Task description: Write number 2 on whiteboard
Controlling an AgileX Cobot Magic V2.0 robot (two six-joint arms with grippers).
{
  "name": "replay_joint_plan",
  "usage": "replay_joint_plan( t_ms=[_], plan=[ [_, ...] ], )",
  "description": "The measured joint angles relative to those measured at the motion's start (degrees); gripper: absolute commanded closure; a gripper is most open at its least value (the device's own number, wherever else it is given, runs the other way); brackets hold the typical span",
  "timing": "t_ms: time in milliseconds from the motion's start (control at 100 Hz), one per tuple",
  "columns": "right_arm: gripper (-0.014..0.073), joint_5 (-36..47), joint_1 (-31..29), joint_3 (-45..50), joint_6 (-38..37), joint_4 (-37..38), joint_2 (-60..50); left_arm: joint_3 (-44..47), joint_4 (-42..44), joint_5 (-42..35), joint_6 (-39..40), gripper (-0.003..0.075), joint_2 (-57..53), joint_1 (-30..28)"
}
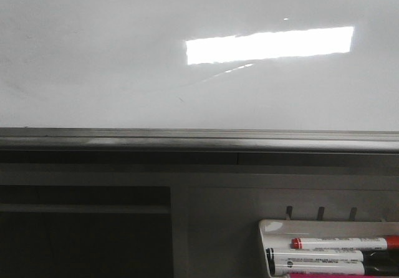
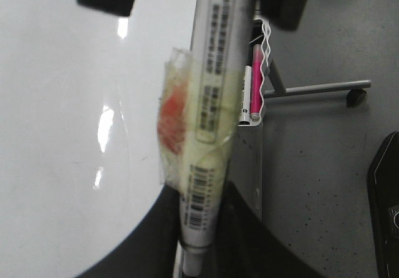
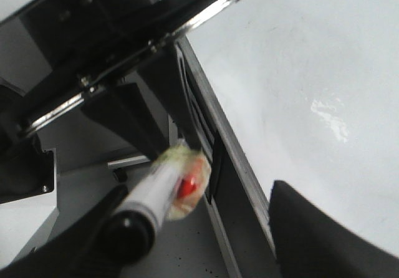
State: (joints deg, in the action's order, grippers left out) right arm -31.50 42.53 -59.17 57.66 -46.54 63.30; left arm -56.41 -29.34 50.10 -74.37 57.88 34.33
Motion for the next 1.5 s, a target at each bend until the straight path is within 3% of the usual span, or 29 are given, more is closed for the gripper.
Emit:
replay_joint_plan(
  t_ms=[250, 350, 610, 810, 910, 1020, 1080, 1140, 1280, 1400, 1500],
  plan=[
    [0.0197, 0.2, 3.4, -2.8, 0.1, -0.2, 5.6, 0.0, -0.1, 0.8, 0.0, 0.0741, 0.0, 0.0],
    [0.0298, -0.2, 3.5, -2.9, 0.2, -0.2, 6.9, 0.0, -0.3, 0.8, 0.0, 0.0741, 0.0, 0.0],
    [0.0672, -0.2, 3.5, -3.0, 0.7, 0.9, 7.2, 0.0, 0.0, 1.3, 0.8, 0.0741, -0.1, 0.0],
    [0.0672, -0.5, 3.5, -3.1, 1.2, 1.0, 7.2, 0.0, 0.0, 1.4, 1.4, 0.0732, -0.1, 0.0],
    [0.0672, -0.3, 3.5, -3.1, 1.2, 1.0, 7.2, 0.0, -0.1, 1.1, 3.0, 0.0612, -0.3, 0.0],
    [0.0672, 2.0, 3.5, -3.1, 1.2, 0.2, 7.2, 0.0, -0.6, -0.1, 6.2, 0.0316, -2.1, 0.0],
    [0.0672, 3.6, 3.6, -3.1, 1.0, -0.4, 7.3, 0.0, -0.6, -0.7, 8.7, 0.0199, -4.1, -0.7],
    [0.0672, 7.2, 3.3, -3.1, 1.0, -0.4, 7.3, 0.0, -0.8, -0.8, 10.7, 0.0153, -6.9, -1.6],
    [0.0672, 14.1, 2.1, -3.2, 0.9, -0.4, 7.7, 0.0, 1.0, -1.5, 16.7, 0.0223, -15.3, -5.2],
    [0.0672, 18.5, 1.2, -3.5, 0.9, 1.3, 9.3, 2.1, 5.2, -4.8, 23.5, 0.0372, -23.8, -9.4],
    [0.0672, 20.0, 0.9, -4.9, 0.9, 4.2, 12.4, 7.2, 8.0, -9.7, 32.0, 0.0541, -30.6, -12.8]
  ],
)
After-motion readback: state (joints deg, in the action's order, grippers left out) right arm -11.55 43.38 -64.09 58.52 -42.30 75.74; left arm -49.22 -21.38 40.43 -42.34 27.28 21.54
